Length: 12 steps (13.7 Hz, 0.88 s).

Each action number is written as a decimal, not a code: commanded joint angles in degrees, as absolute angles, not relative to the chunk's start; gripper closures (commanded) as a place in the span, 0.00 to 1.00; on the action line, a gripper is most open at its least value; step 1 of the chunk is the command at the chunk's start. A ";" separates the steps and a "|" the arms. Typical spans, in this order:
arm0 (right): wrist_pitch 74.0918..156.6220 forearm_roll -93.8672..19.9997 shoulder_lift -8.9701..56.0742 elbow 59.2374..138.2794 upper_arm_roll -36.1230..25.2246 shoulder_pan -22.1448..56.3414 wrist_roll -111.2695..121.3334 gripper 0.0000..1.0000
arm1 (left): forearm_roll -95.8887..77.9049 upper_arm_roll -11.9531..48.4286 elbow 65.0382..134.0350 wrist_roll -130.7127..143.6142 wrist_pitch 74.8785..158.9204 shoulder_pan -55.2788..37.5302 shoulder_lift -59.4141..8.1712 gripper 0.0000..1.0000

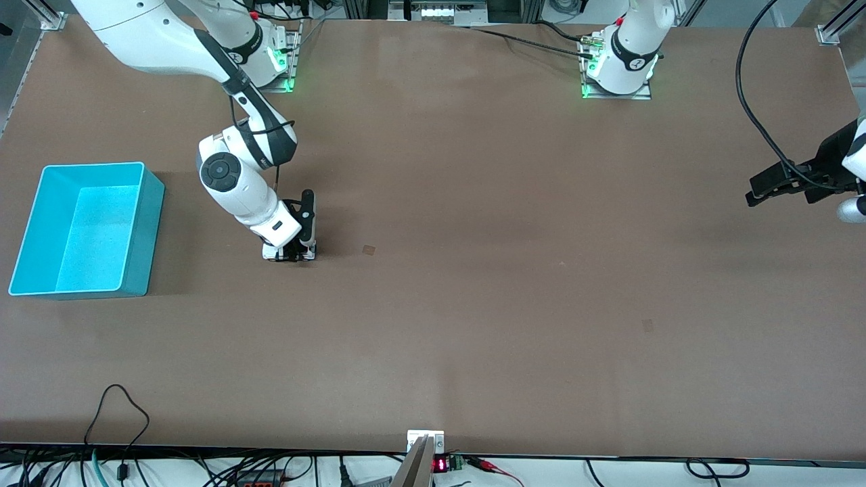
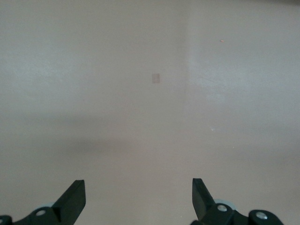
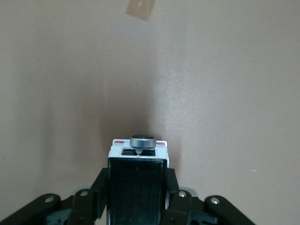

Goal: Wind and store white jeep toy
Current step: 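Lift the jeep with the right gripper and carry it toward the bin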

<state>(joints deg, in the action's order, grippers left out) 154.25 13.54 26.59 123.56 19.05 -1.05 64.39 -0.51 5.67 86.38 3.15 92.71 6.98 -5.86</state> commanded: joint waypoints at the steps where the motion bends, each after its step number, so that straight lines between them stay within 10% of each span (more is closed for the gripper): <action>1: 152.25 13.80 23.22 122.96 18.72 -1.32 58.30 1.00 | -1.76 5.63 85.95 2.11 92.02 7.29 -5.63 0.00; 12: 130.45 2.72 10.38 115.22 -2.44 -2.28 40.11 1.00 | -1.58 -0.34 87.27 3.08 91.85 -0.35 -3.78 0.00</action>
